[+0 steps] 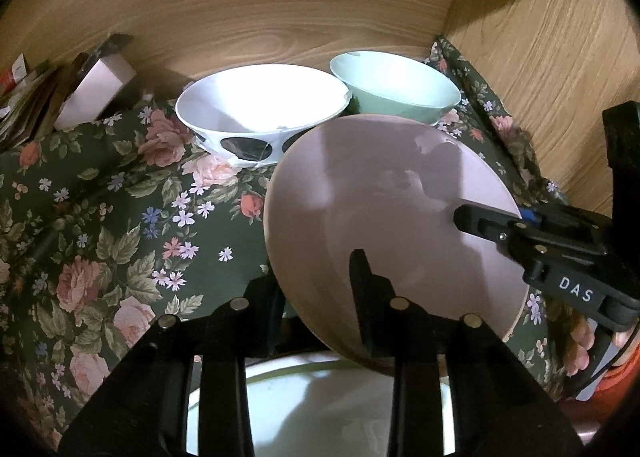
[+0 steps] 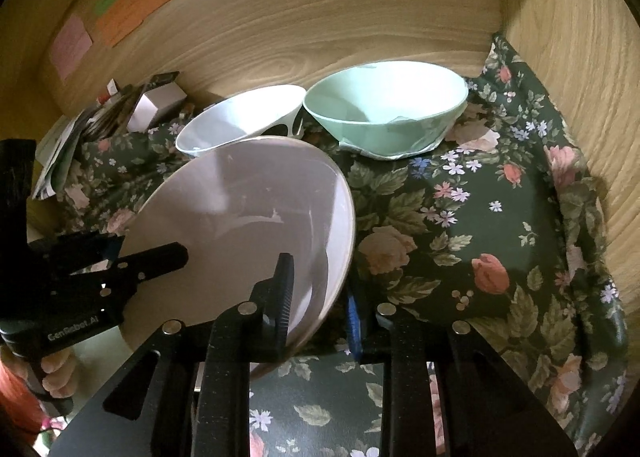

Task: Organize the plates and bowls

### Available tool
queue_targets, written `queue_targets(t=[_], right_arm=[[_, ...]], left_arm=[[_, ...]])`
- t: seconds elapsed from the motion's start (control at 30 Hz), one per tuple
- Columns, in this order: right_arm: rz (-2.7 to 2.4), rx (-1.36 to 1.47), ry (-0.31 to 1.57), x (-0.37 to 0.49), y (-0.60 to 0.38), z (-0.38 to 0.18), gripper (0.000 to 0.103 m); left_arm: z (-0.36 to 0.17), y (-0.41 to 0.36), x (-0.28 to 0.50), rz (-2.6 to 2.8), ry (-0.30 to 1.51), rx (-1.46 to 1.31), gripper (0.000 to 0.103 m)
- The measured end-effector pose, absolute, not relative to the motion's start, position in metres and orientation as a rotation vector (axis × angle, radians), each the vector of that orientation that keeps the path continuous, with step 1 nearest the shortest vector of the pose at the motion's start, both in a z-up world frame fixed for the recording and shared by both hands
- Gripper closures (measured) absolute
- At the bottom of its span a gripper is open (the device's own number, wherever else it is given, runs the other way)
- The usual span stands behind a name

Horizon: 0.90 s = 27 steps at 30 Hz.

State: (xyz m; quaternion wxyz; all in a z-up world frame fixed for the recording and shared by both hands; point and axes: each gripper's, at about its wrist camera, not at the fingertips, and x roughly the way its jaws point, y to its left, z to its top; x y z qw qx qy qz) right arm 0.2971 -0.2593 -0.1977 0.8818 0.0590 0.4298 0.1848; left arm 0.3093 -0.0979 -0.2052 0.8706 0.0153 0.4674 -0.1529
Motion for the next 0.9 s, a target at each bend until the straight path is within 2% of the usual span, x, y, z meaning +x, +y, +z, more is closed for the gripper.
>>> queue_targets(t=[0.43, 0.9], right_arm=[[0.387, 0.181, 0.853, 0.276, -0.273, -0.172, 0.082], [0.414, 0.115, 0.751, 0.232, -0.249, -0.131, 0.082]], left_arm=[[-0.178, -0.099, 0.287, -0.355, 0.904, 0.040, 0.072], [-0.132, -0.072, 0.234, -0.312, 0.798, 0.029, 0.072]])
